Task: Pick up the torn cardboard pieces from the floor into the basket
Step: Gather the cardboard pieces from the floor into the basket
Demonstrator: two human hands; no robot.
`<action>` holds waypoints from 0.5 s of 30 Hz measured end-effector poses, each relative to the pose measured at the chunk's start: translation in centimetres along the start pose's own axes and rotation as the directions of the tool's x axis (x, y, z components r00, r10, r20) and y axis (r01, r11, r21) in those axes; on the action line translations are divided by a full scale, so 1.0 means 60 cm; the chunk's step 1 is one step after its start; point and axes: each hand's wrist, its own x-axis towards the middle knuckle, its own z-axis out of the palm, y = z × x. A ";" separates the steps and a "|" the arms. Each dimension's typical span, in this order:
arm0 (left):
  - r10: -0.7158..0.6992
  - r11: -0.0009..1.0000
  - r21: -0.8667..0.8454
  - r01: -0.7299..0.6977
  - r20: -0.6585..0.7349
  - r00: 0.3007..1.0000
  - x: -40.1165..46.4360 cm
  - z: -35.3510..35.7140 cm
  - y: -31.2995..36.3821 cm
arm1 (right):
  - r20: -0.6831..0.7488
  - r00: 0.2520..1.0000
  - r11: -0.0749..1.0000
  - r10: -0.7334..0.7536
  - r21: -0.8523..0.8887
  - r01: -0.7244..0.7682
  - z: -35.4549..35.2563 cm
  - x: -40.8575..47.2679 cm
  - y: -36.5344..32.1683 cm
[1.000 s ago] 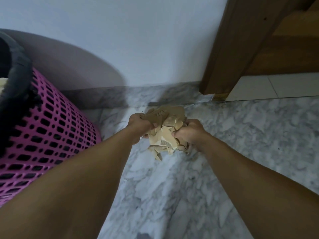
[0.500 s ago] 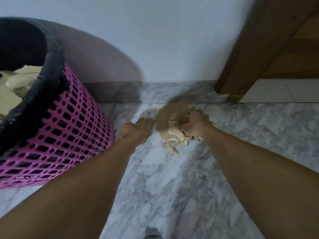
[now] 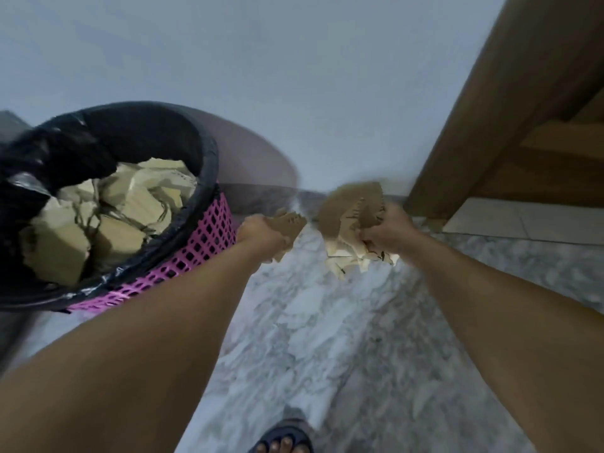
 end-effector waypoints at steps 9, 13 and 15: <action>0.159 0.969 -0.192 -0.156 0.001 0.987 -0.123 -0.190 0.136 | 0.048 0.979 0.971 -0.197 -0.130 0.202 -0.110 -0.132 -0.258; 0.178 0.975 -0.126 -0.185 -0.069 0.982 -0.151 -0.303 0.144 | 0.022 0.954 0.949 -0.298 -0.097 0.298 -0.093 -0.178 -0.372; 0.155 0.984 -0.063 -0.164 -0.127 0.980 -0.144 -0.362 0.126 | 0.033 0.934 0.929 -0.355 -0.103 0.357 -0.065 -0.195 -0.425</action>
